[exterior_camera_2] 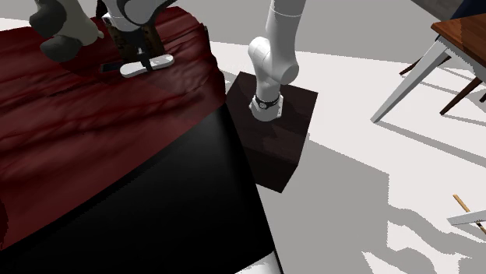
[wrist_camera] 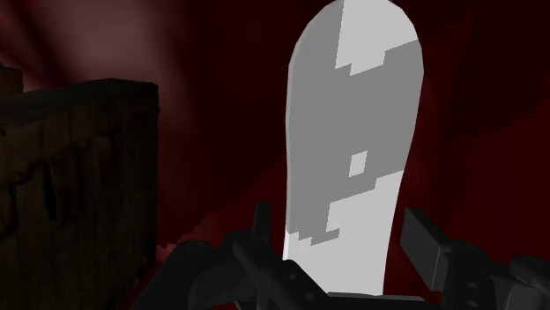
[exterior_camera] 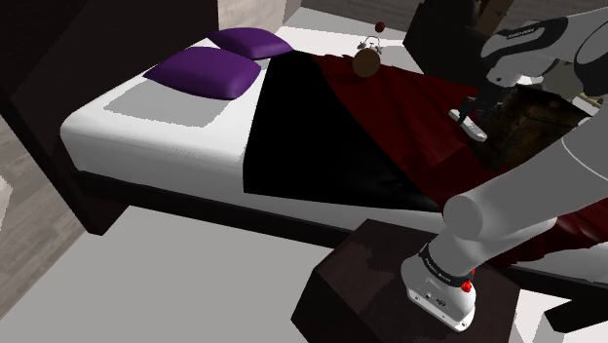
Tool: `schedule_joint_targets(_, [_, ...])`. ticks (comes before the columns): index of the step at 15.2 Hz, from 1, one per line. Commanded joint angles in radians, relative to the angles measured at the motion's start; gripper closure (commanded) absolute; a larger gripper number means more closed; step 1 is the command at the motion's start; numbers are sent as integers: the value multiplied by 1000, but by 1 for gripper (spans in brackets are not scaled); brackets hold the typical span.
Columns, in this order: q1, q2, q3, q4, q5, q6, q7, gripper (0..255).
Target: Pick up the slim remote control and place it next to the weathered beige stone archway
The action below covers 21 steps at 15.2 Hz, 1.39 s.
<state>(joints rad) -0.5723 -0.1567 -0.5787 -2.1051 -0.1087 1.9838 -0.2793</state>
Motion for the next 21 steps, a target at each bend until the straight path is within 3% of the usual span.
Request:
schedule_joint_targets(1, [-1, 10, -4, -20, 4, 30, -5, 255])
schedule_joint_targets(21, [-2, 147, -30, -175, 84, 303, -64, 255])
